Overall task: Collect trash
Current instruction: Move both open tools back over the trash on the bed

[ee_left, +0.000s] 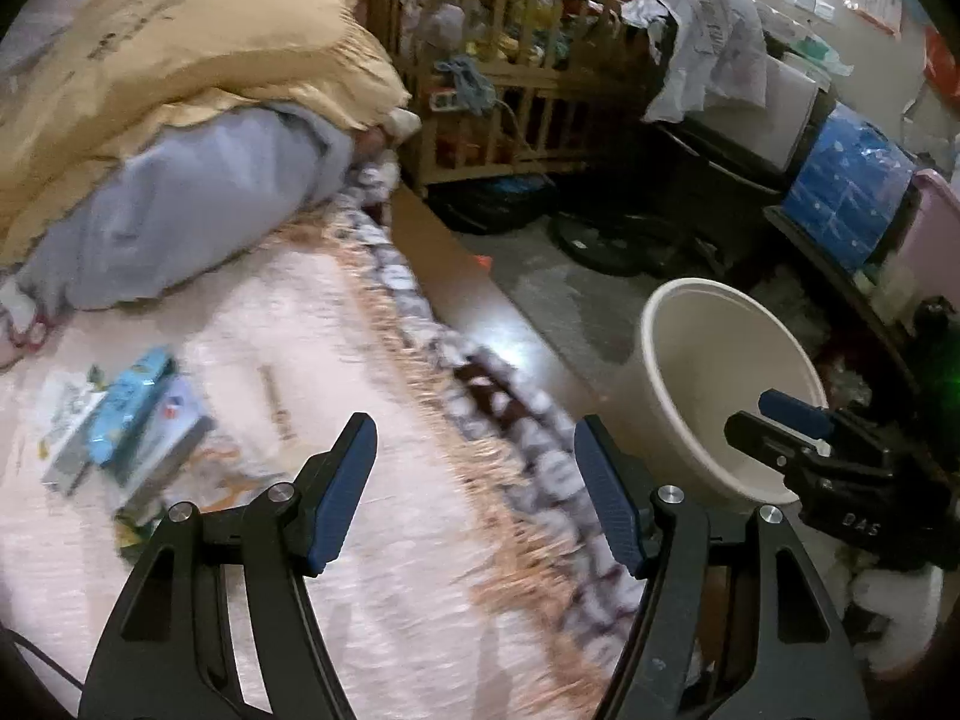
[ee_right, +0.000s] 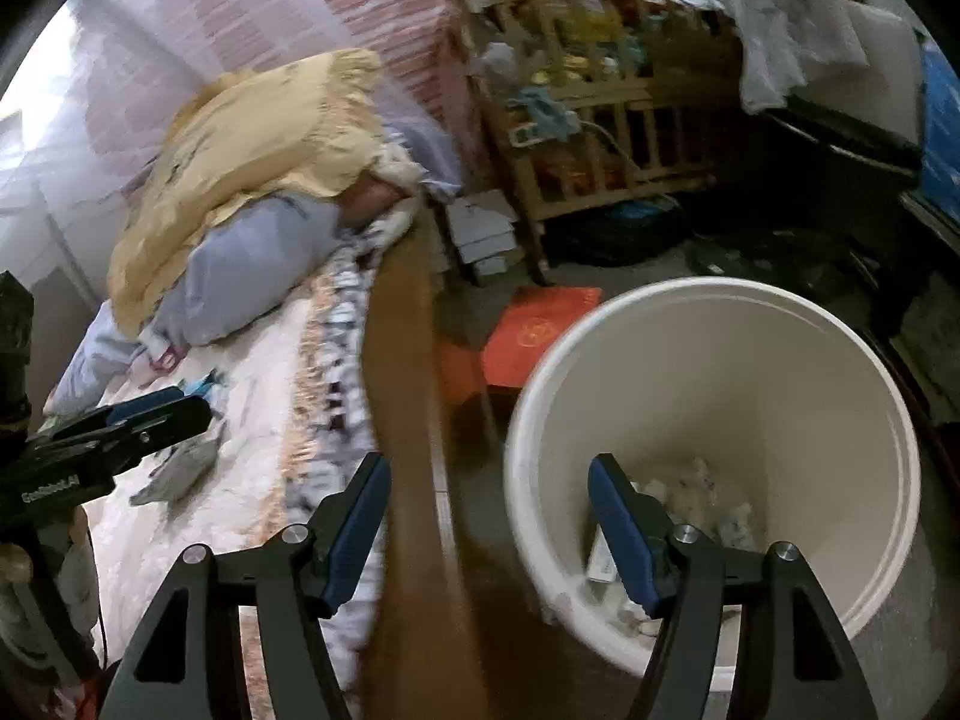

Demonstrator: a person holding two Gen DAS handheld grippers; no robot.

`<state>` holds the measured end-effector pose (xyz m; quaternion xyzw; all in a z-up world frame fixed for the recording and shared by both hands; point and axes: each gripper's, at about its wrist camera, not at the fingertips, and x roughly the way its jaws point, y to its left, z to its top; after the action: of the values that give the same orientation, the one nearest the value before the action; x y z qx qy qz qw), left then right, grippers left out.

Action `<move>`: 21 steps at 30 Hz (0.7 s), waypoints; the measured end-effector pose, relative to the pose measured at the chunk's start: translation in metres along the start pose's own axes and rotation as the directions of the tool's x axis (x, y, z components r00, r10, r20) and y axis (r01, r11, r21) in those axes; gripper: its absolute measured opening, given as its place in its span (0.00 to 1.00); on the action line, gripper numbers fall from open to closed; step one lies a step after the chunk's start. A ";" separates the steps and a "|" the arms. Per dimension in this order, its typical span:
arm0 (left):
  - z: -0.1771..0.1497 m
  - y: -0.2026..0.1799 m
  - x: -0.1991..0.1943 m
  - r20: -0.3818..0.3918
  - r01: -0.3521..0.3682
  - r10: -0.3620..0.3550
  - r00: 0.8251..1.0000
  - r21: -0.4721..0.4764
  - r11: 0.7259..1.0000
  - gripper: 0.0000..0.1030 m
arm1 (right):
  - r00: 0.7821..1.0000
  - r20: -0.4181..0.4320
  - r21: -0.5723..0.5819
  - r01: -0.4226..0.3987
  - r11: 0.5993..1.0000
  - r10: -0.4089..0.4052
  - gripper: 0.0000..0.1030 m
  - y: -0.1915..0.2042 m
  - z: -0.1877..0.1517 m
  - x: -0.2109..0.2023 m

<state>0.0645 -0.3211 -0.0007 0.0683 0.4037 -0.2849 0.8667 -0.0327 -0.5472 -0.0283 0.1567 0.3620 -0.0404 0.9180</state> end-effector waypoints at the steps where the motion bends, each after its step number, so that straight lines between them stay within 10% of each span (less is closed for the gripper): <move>1: -0.003 0.006 -0.005 0.008 -0.015 0.015 1.000 0.001 1.000 0.66 | 1.000 0.000 -0.007 -0.009 1.000 0.009 0.64 0.007 0.000 0.001; 21: -0.055 0.195 -0.054 -0.004 -0.228 0.232 0.973 -0.191 0.955 0.66 | 0.964 -0.133 -0.191 -0.251 0.949 0.228 0.71 0.178 -0.008 0.053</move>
<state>0.1078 -0.1170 -0.0188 0.0293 0.4101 -0.1428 0.9003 0.0349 -0.3741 -0.0235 0.1054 0.3920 0.1179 0.9063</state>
